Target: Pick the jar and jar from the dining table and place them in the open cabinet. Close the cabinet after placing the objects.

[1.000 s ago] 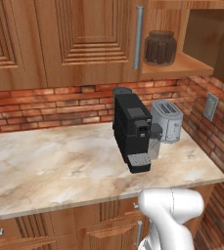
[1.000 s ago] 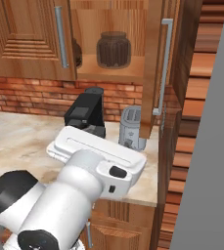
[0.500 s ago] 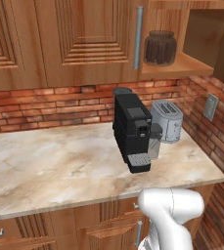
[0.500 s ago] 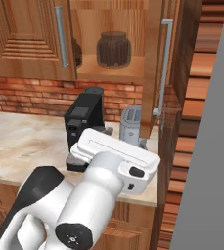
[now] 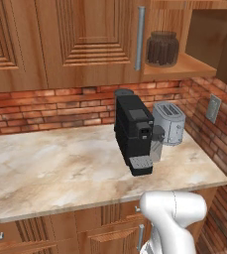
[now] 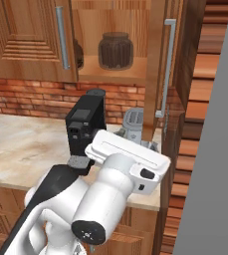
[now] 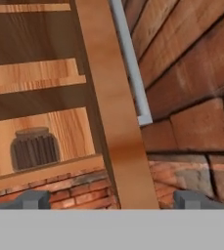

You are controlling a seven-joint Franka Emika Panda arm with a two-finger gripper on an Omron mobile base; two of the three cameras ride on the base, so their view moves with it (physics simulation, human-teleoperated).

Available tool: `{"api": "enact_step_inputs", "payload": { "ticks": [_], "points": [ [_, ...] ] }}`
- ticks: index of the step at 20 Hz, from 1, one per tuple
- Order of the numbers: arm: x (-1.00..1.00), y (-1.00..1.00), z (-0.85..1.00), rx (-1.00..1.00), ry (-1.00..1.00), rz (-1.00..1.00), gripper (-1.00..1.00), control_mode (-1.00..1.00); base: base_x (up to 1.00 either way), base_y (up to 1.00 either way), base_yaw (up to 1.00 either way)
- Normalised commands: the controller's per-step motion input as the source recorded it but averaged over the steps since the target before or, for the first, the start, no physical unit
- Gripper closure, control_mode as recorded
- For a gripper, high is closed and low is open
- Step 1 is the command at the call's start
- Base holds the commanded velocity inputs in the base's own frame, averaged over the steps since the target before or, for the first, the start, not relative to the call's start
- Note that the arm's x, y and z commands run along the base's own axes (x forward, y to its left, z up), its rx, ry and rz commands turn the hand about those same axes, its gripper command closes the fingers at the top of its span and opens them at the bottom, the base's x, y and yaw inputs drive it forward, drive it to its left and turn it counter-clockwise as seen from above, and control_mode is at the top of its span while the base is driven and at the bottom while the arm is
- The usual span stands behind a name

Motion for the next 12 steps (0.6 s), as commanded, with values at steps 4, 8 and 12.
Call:
{"api": "enact_step_inputs", "payload": {
  "ticks": [4, 8, 12],
  "points": [
    [0.01, -0.26, 0.0, 0.0, 0.0, 0.0, -1.0, -1.0, 0.0, 0.0, 0.0],
    [0.09, -0.19, 0.0, 0.0, 0.0, 0.0, -1.0, -1.0, 0.0, 0.0, 0.0],
    [0.15, -0.14, 0.0, 0.0, 0.0, 0.0, -1.0, -1.0, 0.0, 0.0, 0.0]
  ]
}}
